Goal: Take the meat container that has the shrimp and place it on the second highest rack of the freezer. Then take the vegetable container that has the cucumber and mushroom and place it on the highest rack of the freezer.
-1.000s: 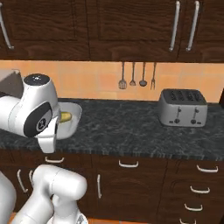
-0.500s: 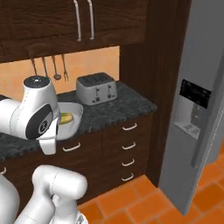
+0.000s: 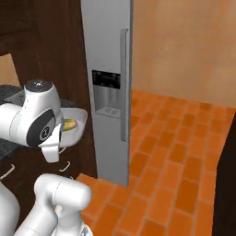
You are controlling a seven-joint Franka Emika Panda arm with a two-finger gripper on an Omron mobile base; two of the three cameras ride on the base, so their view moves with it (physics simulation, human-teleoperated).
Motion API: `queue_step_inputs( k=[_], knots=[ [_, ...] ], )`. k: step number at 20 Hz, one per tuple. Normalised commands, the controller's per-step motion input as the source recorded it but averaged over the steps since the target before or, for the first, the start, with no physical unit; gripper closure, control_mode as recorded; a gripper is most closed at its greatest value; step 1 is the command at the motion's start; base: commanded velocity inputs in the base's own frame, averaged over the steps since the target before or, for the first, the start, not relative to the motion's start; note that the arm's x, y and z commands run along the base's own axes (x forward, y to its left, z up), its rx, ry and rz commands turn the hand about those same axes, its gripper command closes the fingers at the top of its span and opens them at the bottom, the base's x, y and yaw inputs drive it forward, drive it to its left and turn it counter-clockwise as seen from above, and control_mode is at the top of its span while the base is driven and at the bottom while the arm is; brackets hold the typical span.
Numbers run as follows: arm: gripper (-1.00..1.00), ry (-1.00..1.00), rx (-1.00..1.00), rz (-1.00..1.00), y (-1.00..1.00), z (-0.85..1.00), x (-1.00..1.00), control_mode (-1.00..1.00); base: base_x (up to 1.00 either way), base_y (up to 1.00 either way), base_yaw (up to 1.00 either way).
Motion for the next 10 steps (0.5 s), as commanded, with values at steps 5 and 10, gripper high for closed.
queue_step_inputs(
  k=[5, 10],
  knots=[
    [1.0, 0.0, 0.0, 0.0, 0.0, 0.0, 0.0, 1.0, 0.0, -0.48, -0.8],
    [1.0, 0.0, 0.0, 0.0, 0.0, 0.0, 0.0, 1.0, 0.45, -0.73, -0.3]
  ],
)
